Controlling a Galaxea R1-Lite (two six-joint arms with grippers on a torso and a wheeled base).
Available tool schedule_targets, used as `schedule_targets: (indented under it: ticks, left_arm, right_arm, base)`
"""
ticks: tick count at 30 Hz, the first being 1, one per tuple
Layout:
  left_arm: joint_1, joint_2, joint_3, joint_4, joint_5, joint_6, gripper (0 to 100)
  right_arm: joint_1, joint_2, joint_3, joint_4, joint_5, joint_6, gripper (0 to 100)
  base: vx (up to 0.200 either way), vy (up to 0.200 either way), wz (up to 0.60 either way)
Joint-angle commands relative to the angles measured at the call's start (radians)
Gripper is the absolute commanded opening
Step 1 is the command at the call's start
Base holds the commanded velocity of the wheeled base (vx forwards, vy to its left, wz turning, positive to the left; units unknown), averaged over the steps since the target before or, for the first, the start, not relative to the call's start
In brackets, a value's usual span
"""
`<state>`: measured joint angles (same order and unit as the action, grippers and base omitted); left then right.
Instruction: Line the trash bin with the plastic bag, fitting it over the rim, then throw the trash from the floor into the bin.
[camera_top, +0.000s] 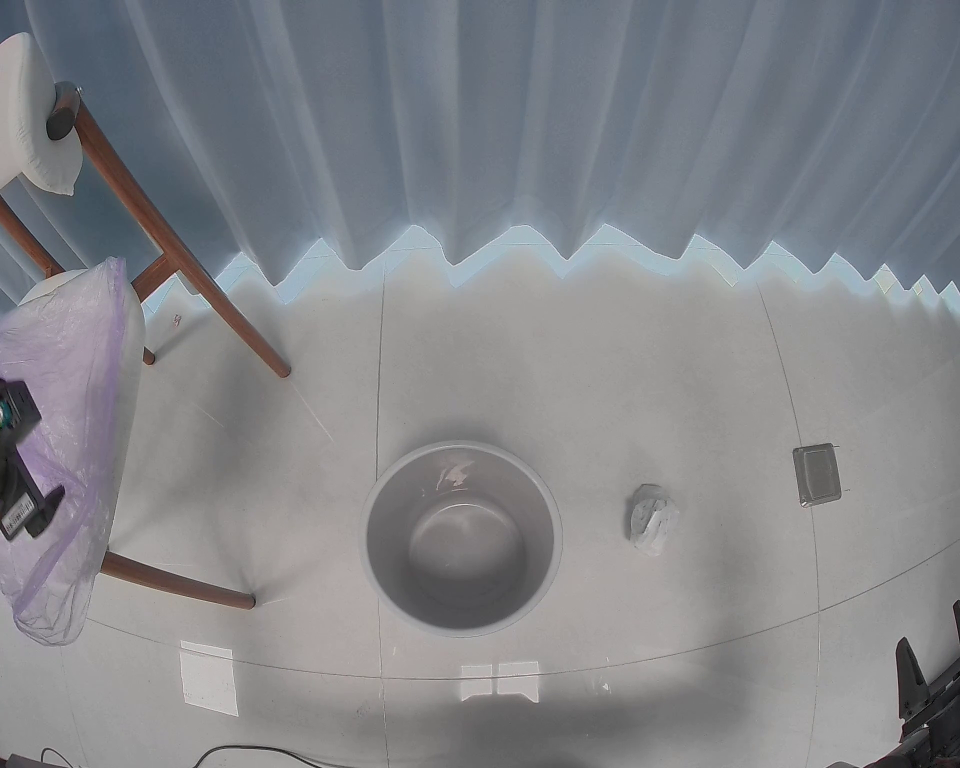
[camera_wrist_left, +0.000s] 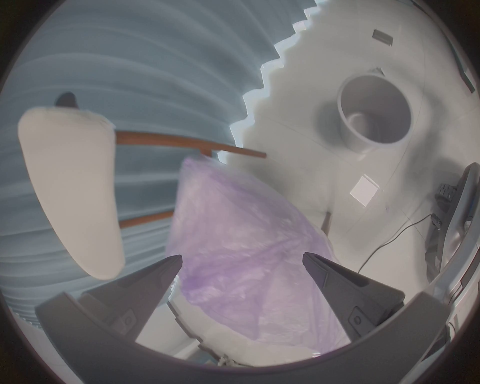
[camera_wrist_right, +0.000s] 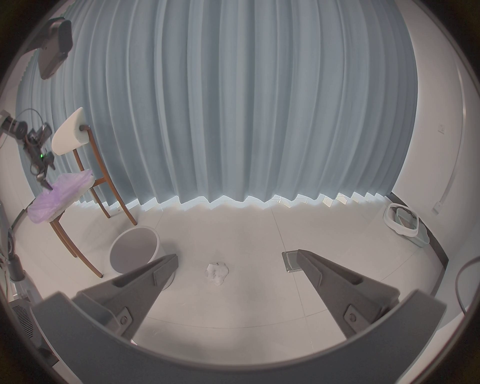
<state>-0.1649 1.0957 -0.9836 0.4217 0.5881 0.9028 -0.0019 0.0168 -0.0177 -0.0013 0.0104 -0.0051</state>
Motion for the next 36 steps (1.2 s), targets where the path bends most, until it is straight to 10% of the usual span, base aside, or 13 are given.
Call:
schedule_targets:
  ticks: [1,29,36]
  left_arm:
    - [0.065,-0.037,0.367,-0.221,0.047,-0.096,100]
    - [-0.015,0.105,0.318,-0.379,-0.060,-0.088,100]
    - [-0.030,0.202,0.161,-0.382,-0.228,-0.077,100]
  right_arm:
    - [0.000,-0.015,0.018,0.000,0.000,-0.001,100]
    - [0.000,-0.015,0.018,0.000,0.000,-0.001,100]
    - [0.000,-0.015,0.018,0.000,0.000,-0.001,100]
  base:
    - [0.000,0.000,0.00]
    - [0.000,0.000,0.00]
    - [0.000,0.000,0.00]
